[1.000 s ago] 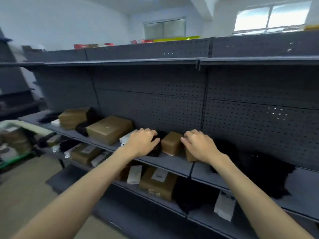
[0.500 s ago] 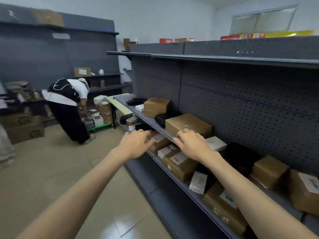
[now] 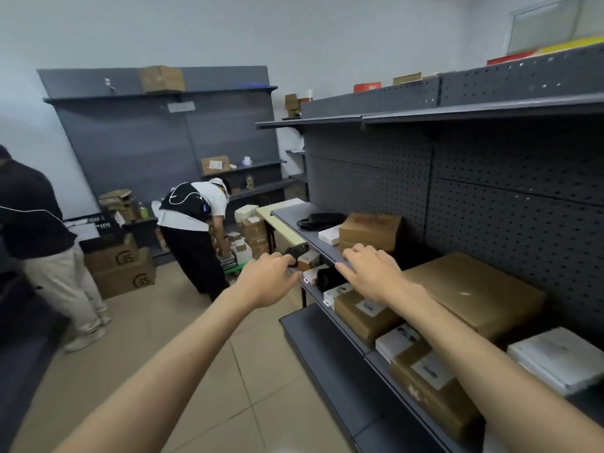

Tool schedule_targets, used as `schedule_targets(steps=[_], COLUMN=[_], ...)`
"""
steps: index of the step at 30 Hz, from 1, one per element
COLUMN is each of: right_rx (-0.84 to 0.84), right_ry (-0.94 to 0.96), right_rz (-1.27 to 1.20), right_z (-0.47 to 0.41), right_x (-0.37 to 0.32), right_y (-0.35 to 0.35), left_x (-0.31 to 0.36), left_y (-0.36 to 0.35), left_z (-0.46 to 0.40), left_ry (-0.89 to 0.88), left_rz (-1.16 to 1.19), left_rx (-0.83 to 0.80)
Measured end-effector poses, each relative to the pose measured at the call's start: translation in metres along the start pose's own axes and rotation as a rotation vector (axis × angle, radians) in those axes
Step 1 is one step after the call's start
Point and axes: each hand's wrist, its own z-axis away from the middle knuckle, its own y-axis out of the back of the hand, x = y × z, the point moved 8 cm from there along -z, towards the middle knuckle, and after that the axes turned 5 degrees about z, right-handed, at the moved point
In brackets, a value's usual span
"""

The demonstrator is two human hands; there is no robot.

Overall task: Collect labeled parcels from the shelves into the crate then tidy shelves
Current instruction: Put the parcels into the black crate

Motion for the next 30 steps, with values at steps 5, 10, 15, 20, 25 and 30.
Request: schedule_targets(steps=[5,10,15,20,25,30], right_rx=[-0.098,-0.139,-0.171,-0.194,-0.173,-0.196], right_ry=[0.066,0.138,0.142,0.070,-0.065,-0.172], right_rz=[0.021,0.055,0.080,0.083,0.102,0.114], right_z=[-0.078,-0.155,-0.231,-0.314,-0.396,-0.444], right_x=[-0.023,-0.059,-0.084,-0.092,-0.089,-0.076], right_y=[-0.044,-0.091,-0.138,-0.172,-0.184,-0.205], left_x=[-0.058,-0.123,-0.192,-0.257,-0.302,-0.325], left_y=[-0.028,-0.047,-0.065,-0.067,-0.070,-0.097], left_z=[-0.046,-0.091,-0.150,-0.231,-0.318,-0.389], left_ry=[0.050,0.083,0.075,-0.017,-0.115,-0.190], left_rz=[0.001,0.045,0.063,0.068,0.122,0.149], left_rx=[-0.064,-0.069,-0.076,-0.038,0.010,-0.049])
